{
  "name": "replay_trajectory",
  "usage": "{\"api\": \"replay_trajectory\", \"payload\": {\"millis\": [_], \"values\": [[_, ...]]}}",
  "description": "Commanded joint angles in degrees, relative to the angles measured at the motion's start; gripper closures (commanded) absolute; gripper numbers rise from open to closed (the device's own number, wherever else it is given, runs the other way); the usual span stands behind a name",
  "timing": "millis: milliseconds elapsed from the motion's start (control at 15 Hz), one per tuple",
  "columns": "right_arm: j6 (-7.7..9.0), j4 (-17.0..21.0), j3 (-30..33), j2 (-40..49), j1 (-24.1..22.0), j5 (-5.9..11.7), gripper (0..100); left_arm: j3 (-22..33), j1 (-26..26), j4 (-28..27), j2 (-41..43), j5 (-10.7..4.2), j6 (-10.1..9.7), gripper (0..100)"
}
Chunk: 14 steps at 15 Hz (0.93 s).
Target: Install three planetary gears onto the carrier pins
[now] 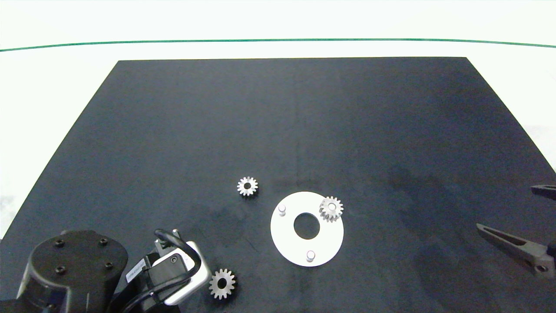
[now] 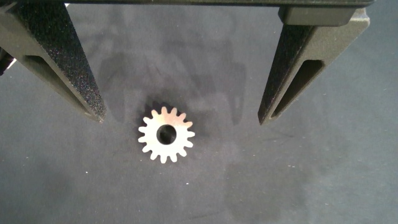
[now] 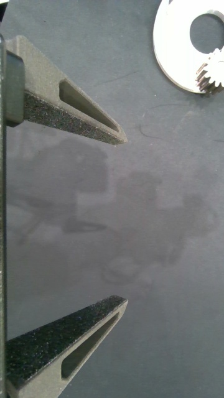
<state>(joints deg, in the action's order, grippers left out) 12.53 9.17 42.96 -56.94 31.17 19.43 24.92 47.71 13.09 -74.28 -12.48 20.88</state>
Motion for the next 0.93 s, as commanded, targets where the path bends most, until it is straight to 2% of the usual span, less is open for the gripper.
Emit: {"api": "replay_trajectory", "payload": {"millis": [67,200,467,867,933], "values": [[0.04,0.1,-0.2,-0.2,0.0,0.08,0,0.0,-0.1,0.1,-2.5,-0.09,0.04,0],[0.04,0.1,-0.2,-0.2,0.0,0.08,0,0.0,-0.1,0.5,-3.9,-0.17,-0.14,0],[0.04,0.1,-0.2,-0.2,0.0,0.08,0,-1.7,-0.1,8.4,-7.2,-0.17,0.04,0],[0.04,0.1,-0.2,-0.1,-0.1,0.08,0,-2.2,-0.2,9.1,-7.8,-0.17,0.04,0],[0.04,0.1,-0.2,0.0,-0.1,0.08,0,-1.9,-0.1,9.1,-8.5,-0.17,-0.05,3]]}}
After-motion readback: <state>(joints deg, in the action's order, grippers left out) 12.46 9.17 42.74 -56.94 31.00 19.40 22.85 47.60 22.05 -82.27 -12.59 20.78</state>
